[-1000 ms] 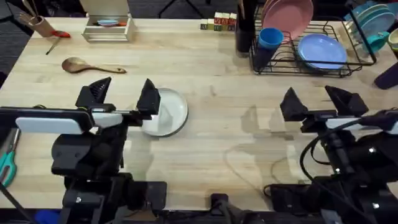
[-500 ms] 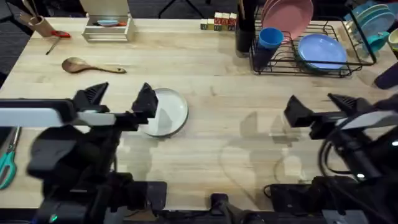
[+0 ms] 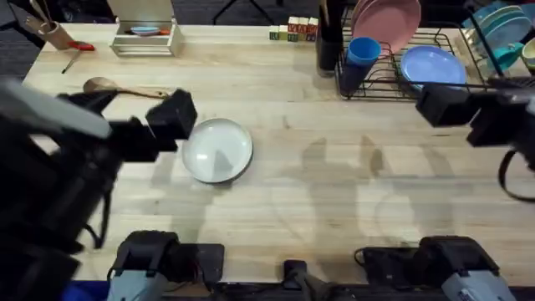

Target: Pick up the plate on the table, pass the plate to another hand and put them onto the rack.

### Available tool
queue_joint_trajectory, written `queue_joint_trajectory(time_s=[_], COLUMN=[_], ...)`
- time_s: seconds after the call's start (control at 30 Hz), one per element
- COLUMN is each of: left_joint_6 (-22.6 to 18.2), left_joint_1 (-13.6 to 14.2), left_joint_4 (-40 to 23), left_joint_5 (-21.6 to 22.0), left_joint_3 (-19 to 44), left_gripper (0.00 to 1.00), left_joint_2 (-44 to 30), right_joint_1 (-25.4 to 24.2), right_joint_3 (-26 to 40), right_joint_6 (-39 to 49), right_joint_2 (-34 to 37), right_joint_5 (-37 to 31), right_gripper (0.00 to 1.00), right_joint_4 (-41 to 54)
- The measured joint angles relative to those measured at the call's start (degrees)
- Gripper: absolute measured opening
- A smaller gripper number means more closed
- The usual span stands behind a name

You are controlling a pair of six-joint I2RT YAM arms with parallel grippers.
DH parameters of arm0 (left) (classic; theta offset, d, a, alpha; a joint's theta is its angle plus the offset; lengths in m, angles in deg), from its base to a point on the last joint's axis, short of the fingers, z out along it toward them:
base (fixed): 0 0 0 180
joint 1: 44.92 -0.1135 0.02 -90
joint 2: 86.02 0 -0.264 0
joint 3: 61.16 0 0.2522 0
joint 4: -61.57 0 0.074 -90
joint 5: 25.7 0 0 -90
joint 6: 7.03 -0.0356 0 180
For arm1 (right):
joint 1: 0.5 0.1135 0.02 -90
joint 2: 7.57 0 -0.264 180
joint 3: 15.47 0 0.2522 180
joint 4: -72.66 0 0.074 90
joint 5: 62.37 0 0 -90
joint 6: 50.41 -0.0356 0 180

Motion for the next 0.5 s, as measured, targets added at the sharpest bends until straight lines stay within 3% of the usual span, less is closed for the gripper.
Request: queue_joint_trajectory(time_s=[0.23, 0.5], left_joint_6=[0.00, 0.02], left_joint_1=[-0.01, 0.01], left_joint_4=[-8.44, -18.55], left_joint_5=[-0.08, -0.57], left_joint_3=[14.48, 29.63], left_gripper=[0.993, 0.993], left_joint_2=[-14.46, -28.73], right_joint_1=[0.00, 0.00], right_joint_3=[10.11, 18.09], right_joint_6=[0.02, 0.02], right_joint_2=[10.40, 17.67], right_joint_5=[-0.01, -0.01], right_gripper=[0.994, 0.994], right_joint_4=[5.27, 12.74])
